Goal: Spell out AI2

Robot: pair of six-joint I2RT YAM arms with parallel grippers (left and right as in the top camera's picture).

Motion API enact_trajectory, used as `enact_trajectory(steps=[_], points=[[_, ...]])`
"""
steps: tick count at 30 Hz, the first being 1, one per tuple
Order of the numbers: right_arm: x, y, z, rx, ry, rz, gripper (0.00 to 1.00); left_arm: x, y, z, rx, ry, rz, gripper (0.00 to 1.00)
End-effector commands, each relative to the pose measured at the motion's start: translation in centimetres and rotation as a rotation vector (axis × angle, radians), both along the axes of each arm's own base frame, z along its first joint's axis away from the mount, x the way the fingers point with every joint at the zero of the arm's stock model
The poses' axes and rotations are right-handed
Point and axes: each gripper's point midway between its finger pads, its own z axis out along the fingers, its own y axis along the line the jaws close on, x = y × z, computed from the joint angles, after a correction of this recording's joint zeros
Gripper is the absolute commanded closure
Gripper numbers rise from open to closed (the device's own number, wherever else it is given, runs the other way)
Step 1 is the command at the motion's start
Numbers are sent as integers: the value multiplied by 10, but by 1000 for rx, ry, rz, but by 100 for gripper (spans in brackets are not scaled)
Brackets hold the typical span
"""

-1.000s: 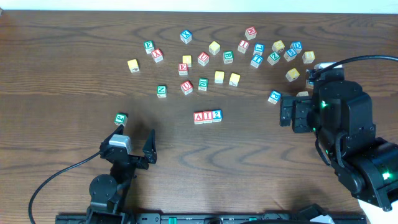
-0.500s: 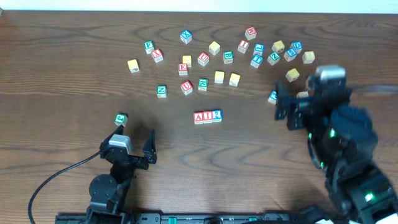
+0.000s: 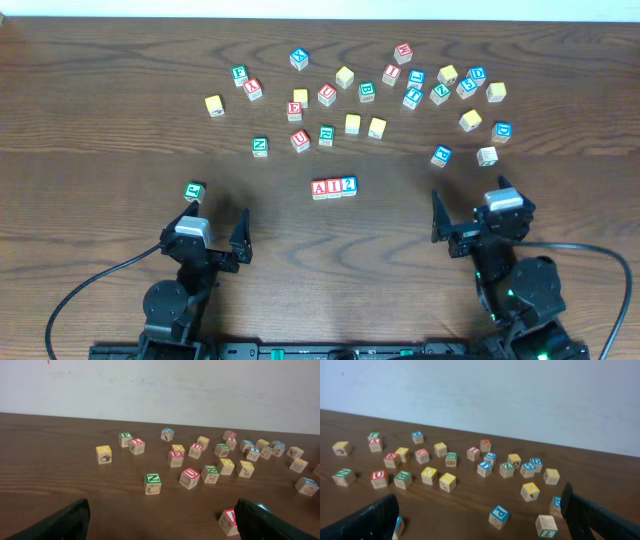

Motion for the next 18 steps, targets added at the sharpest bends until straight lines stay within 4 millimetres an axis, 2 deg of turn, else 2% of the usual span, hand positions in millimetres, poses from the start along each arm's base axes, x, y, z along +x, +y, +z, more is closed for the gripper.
enact_trajectory(steps=[1,5,9,11,18], points=[[-2,-11,-20,-20,-20,-29,1,-1,-1,-15,22,41,-13,10],[-5,-18,-34,-5,-60,-25,1,-1,-1,-15,22,41,-13,10],[-11,-13,-41,-70,-160,41,1,-1,-1,-15,21,41,-13,10],[-11,-18,-45,-73,-186,24,1,-1,-1,-15,22,41,-13,10],[-9,-28,-61,-87,-115,-14,1,-1,-1,-15,21,41,-13,10]])
